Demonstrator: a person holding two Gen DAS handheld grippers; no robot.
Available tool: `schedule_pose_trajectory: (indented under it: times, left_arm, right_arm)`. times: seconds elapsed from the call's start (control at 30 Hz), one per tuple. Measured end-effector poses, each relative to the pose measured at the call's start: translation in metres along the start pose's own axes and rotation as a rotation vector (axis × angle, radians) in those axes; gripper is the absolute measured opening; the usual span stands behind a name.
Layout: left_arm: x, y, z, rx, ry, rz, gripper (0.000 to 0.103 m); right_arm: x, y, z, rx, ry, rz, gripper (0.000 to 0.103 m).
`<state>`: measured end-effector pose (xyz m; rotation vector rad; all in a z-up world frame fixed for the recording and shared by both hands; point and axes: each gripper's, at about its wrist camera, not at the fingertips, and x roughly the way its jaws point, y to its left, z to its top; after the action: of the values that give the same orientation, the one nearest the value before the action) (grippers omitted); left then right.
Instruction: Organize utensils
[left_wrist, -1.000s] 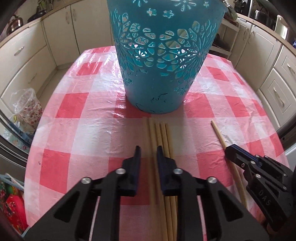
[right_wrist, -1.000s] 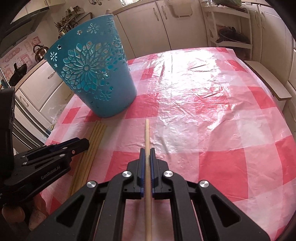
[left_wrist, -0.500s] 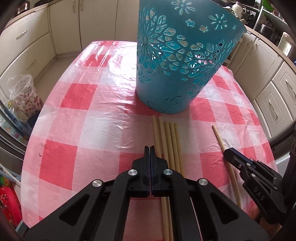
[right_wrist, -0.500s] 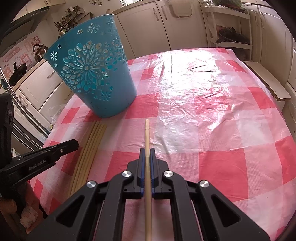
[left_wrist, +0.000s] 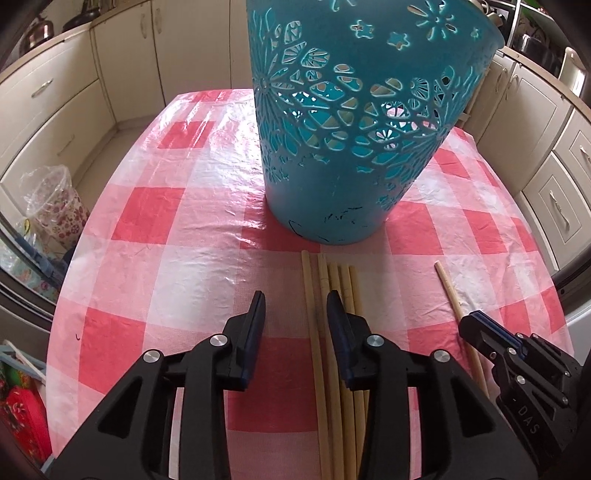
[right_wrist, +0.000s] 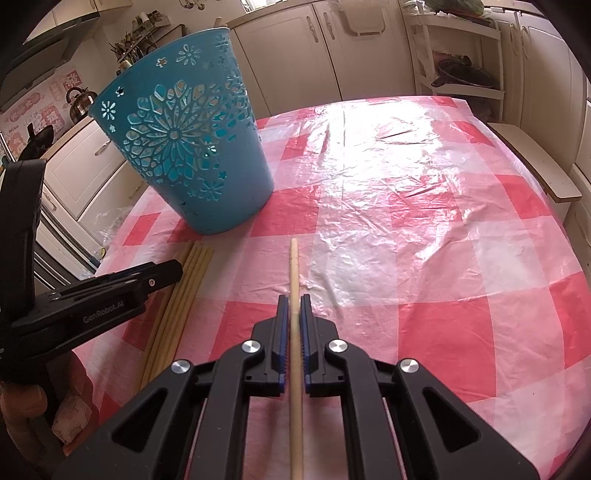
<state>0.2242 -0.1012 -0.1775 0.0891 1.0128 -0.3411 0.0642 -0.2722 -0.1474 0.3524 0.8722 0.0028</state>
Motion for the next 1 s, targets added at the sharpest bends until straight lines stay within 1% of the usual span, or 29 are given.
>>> schedule_pose_trajectory:
  times: [0.17,0.4,0.43,0.47,0.53,0.57,0.63,0.77,0.8,0.87,0.9,0.93,1.0]
  left_arm:
    - [0.0,0.008,0.001,-0.009,0.003,0.007,0.032]
    - [0.002,0.002,0.0,0.031,0.003,0.039,0.032]
    - [0.002,0.0,-0.001,0.042,0.003,0.045,0.031]
    - [0.002,-0.002,-0.001,0.053,0.003,0.048,0.028]
    - [0.001,-0.005,-0.002,0.072,0.004,0.046,0.01]
    - [0.0,-0.004,-0.003,0.075,0.006,0.041,0.007]
    - [-0.001,0.0,-0.003,0.068,0.007,0.023,0.004]
    - [-0.003,0.012,-0.005,0.048,0.029,-0.032,0.005]
    - [-0.003,0.014,-0.003,0.049,0.041,-0.035,0.005]
    - [0.0,0.014,0.001,0.054,0.059,-0.028,0.006]
    - [0.001,0.013,0.003,0.063,0.062,-0.019,0.01]
    - [0.002,0.01,0.005,0.078,0.062,0.003,0.014]
    - [0.006,0.004,0.009,0.104,0.063,0.036,0.016]
  right_arm:
    - [0.0,-0.002,0.001,0.004,0.001,0.007,0.007]
    - [0.0,-0.002,0.001,0.003,0.002,0.006,0.007]
    - [0.0,-0.001,0.001,0.003,0.001,0.005,0.007]
    - [0.0,-0.002,0.001,0.003,0.002,0.006,0.007]
    - [0.001,-0.002,0.001,0.004,0.002,0.007,0.007]
    - [0.001,-0.001,0.001,0.003,0.002,0.006,0.007]
    - [0.001,-0.001,0.001,0.001,0.002,0.005,0.007]
    - [0.001,0.0,0.002,-0.013,0.005,-0.005,0.007]
    - [0.002,0.001,0.003,-0.018,0.006,-0.008,0.01]
    - [0.004,0.002,0.006,-0.015,0.012,0.005,0.016]
    - [0.006,0.002,0.009,-0.011,0.016,0.009,0.018]
    - [0.007,0.003,0.01,-0.011,0.019,0.008,0.018]
    - [0.011,0.005,0.015,-0.02,0.024,-0.004,0.018]
